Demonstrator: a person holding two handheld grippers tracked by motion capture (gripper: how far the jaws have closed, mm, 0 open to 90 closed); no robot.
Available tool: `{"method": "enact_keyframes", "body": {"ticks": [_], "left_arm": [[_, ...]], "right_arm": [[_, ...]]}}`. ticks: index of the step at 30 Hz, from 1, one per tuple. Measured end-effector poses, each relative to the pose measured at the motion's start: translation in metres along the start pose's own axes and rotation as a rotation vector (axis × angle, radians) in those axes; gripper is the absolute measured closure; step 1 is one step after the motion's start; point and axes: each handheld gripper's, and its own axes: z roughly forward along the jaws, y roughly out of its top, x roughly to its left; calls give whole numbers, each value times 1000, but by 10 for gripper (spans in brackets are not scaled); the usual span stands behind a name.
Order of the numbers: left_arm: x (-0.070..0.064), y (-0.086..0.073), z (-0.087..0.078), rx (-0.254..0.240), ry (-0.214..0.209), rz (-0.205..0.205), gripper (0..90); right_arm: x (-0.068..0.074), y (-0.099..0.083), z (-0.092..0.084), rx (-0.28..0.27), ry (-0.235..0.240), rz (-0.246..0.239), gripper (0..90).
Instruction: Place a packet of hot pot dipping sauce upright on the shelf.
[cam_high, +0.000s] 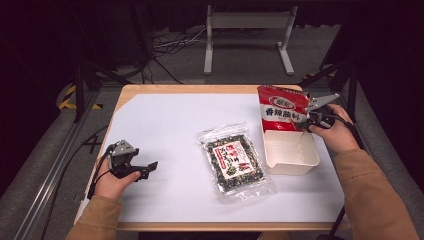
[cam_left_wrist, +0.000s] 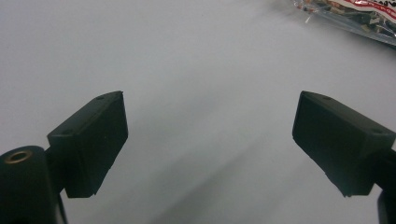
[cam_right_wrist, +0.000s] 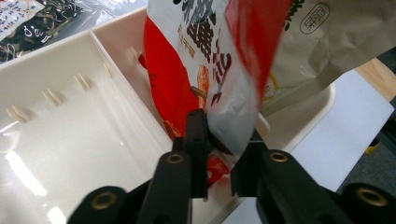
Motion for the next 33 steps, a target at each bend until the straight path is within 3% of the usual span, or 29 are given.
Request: {"method": "enact_keyframes", "body": {"ticks": [1,4,5,7,10,13,15,18,21,25,29,33], "left_arm": [[0,0,0,4,0,0,113],[1,-1,1,6,0,-3,113],[1,-1,1,10,-1,0,113],[1,-1,1,12,-3,-1,114],[1,-1,1,10,-1,0,114],[0,-1,1,11,2,0,114],[0,-1,1,9,2,-2,113],[0,0,1,11,-3,1,114],[0,1,2,9,-4,-1,113],[0,2,4,9,-8,3,113],[-1,5,6,7,-16,13,113],[-4,9,9,2,-26,20,113]], "right_arm": [[-1,1,0,-6,-4,6,684],[-1,5,-5,-74,5,43,642],[-2,7,-9,-100,-3,49,662],[-2,10,-13,-127,11,62,803],[-3,12,-13,-99,15,67,852],[-4,8,-10,-79,27,107,855],[-6,2,-5,-35,46,142,854],[-7,-1,-4,-54,53,167,852],[-6,0,-5,-55,33,161,834],[-5,0,-9,-105,4,177,691],[-3,-2,-20,-159,23,265,493],[0,-7,-32,-200,-20,278,385]]}}
